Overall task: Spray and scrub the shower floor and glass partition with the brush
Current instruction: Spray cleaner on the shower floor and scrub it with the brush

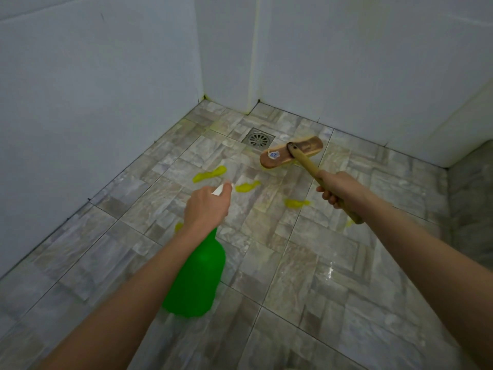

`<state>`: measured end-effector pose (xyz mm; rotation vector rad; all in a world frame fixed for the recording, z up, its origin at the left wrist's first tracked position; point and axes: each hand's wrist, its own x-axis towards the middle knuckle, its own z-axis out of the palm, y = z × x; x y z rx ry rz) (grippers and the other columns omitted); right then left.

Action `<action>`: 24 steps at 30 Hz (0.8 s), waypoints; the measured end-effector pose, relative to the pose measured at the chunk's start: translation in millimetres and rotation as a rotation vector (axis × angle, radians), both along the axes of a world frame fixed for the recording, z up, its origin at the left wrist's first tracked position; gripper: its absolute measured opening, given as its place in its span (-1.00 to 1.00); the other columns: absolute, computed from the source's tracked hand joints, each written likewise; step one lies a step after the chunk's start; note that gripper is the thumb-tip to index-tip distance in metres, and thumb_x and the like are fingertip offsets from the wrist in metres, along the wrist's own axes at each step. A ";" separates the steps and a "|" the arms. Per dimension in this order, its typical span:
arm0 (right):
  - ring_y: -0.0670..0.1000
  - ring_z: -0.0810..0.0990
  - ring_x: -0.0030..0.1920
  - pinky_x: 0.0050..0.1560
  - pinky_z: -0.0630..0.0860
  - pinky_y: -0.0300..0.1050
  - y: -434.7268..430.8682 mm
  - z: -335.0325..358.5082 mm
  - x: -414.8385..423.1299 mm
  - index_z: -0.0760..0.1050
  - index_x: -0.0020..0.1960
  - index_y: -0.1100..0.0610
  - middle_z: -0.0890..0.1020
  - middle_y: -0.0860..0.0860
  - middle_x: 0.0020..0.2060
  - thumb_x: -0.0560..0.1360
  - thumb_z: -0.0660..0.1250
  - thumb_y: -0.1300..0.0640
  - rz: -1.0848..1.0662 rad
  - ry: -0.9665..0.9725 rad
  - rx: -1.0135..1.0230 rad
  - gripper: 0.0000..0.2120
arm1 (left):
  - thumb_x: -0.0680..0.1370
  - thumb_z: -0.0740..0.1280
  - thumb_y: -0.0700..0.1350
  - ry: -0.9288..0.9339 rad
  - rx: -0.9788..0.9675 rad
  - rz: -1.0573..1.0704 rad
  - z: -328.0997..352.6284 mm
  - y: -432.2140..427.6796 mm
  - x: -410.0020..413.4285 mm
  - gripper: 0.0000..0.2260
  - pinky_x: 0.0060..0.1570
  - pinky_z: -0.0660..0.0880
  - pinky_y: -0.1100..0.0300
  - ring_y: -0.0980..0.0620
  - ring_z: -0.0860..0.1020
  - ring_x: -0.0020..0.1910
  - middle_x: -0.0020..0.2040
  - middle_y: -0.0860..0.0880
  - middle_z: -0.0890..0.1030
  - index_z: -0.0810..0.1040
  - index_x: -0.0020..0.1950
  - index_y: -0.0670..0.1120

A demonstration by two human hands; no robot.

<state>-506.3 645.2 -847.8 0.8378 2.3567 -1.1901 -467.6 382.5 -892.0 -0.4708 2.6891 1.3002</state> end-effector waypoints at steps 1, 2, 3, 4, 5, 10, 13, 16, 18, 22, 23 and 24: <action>-0.02 0.31 -0.49 -0.46 0.24 -0.22 -1.7 -0.4 0.8 0.50 -0.12 0.28 0.43 0.08 -0.42 0.58 0.17 -0.04 0.012 -0.008 0.007 -0.63 | 0.59 0.15 0.26 0.023 -0.001 0.027 -0.1 -0.2 -0.1 -0.44 0.01 0.59 -0.10 -0.18 0.64 -0.19 -0.28 -0.13 0.68 0.65 -0.29 -0.14; -0.02 0.31 -0.48 -0.46 0.25 -0.21 -3.1 -1.2 1.6 0.50 -0.11 0.28 0.43 0.08 -0.41 0.58 0.17 -0.02 0.031 -0.018 0.017 -0.64 | 0.59 0.16 0.27 0.041 0.000 0.053 1.5 -0.5 0.7 -0.44 0.00 0.59 -0.11 -0.19 0.64 -0.18 -0.26 -0.16 0.68 0.64 -0.29 -0.14; -0.02 0.32 -0.48 -0.45 0.25 -0.20 -5.3 -2.7 2.1 0.49 -0.10 0.29 0.43 0.08 -0.40 0.59 0.17 0.01 0.056 -0.029 0.025 -0.66 | 0.58 0.16 0.28 0.052 0.009 0.068 2.9 -1.9 1.9 -0.44 -0.01 0.59 -0.11 -0.19 0.64 -0.19 -0.25 -0.16 0.68 0.64 -0.28 -0.14; -0.02 0.31 -0.48 -0.45 0.25 -0.20 -7.9 -4.8 2.5 0.49 -0.09 0.30 0.43 0.09 -0.40 0.59 0.18 0.03 0.084 -0.038 0.029 -0.67 | 0.57 0.16 0.28 0.061 0.031 0.073 4.1 -3.8 3.0 -0.45 -0.01 0.60 -0.09 -0.16 0.65 -0.20 -0.26 -0.15 0.68 0.64 -0.28 -0.13; -0.03 0.31 -0.48 -0.46 0.25 -0.20 -10.3 -6.2 2.7 0.49 -0.08 0.30 0.42 0.08 -0.40 0.60 0.18 0.04 0.114 -0.045 0.029 -0.68 | 0.58 0.17 0.27 0.066 0.057 0.067 6.4 -5.7 4.9 -0.45 -0.02 0.59 -0.04 -0.11 0.65 -0.23 -0.29 -0.11 0.68 0.65 -0.28 -0.13; 0.00 0.37 -0.46 -0.46 0.33 -0.19 -24.6 -2.0 -1.8 0.46 0.21 0.29 0.50 0.10 -0.33 0.63 0.14 0.07 0.395 -0.051 0.112 -0.68 | 0.66 0.13 0.18 0.143 0.060 0.088 21.2 -24.4 15.6 -0.50 -0.13 0.49 0.14 -0.04 0.64 -0.15 -0.24 -0.02 0.70 0.71 -0.22 -0.04; 0.03 0.42 -0.45 -0.46 0.36 -0.18 -45.6 11.9 -5.3 0.34 0.40 0.07 0.56 0.13 -0.26 0.64 0.04 0.17 0.716 -0.071 0.365 -0.64 | 0.64 0.11 0.25 0.192 0.104 0.157 23.5 -42.2 22.2 -0.49 0.09 0.56 -0.02 -0.08 0.67 -0.10 -0.23 0.01 0.70 0.69 -0.28 0.04; 0.08 0.50 -0.26 -0.29 0.41 -0.13 -84.6 12.8 -15.8 0.24 0.47 -0.11 0.56 0.14 -0.07 0.63 0.01 0.23 0.963 -0.008 0.629 -0.53 | 0.60 0.10 0.31 0.226 0.141 0.199 29.6 -54.8 27.5 -0.48 0.12 0.56 -0.11 -0.04 0.68 -0.14 -0.27 0.06 0.70 0.67 -0.29 0.06; 0.11 0.52 -0.12 -0.14 0.46 -0.07 -105.8 6.0 -27.6 0.25 0.47 -0.14 0.54 0.15 0.08 0.63 0.02 0.22 1.011 0.063 0.665 -0.53 | 0.63 0.11 0.27 0.239 0.120 0.205 33.5 -60.8 28.4 -0.49 0.06 0.58 -0.11 0.02 0.67 -0.24 -0.29 0.05 0.69 0.67 -0.25 0.02; 0.10 0.55 -0.14 -0.15 0.48 -0.06 -115.9 28.5 -43.7 0.34 0.31 -0.21 0.56 0.11 -0.03 0.66 0.02 0.15 1.103 0.017 0.639 -0.65 | 0.67 0.14 0.19 0.264 0.158 0.238 39.6 -74.8 27.9 -0.55 -0.23 0.64 0.10 0.05 0.61 -0.38 -0.20 -0.04 0.71 0.68 -0.17 -0.01; 0.05 0.50 -0.28 -0.26 0.42 -0.10 -112.0 38.9 -42.1 0.38 0.12 -0.14 0.53 0.07 -0.20 0.66 0.03 0.08 1.110 -0.053 0.656 -0.80 | 0.68 0.15 0.16 0.263 0.180 0.244 40.8 -78.4 28.1 -0.57 -0.35 0.59 0.22 0.06 0.57 -0.42 -0.17 -0.08 0.71 0.68 -0.18 0.00; 0.03 0.44 -0.36 -0.33 0.37 -0.12 -109.5 45.4 -41.8 0.41 0.01 -0.01 0.48 0.05 -0.32 0.65 0.05 0.02 1.111 -0.109 0.691 -0.82 | 0.68 0.15 0.14 0.267 0.202 0.251 41.8 -83.5 28.5 -0.58 -0.45 0.51 0.30 0.06 0.54 -0.48 -0.16 -0.11 0.71 0.67 -0.19 0.00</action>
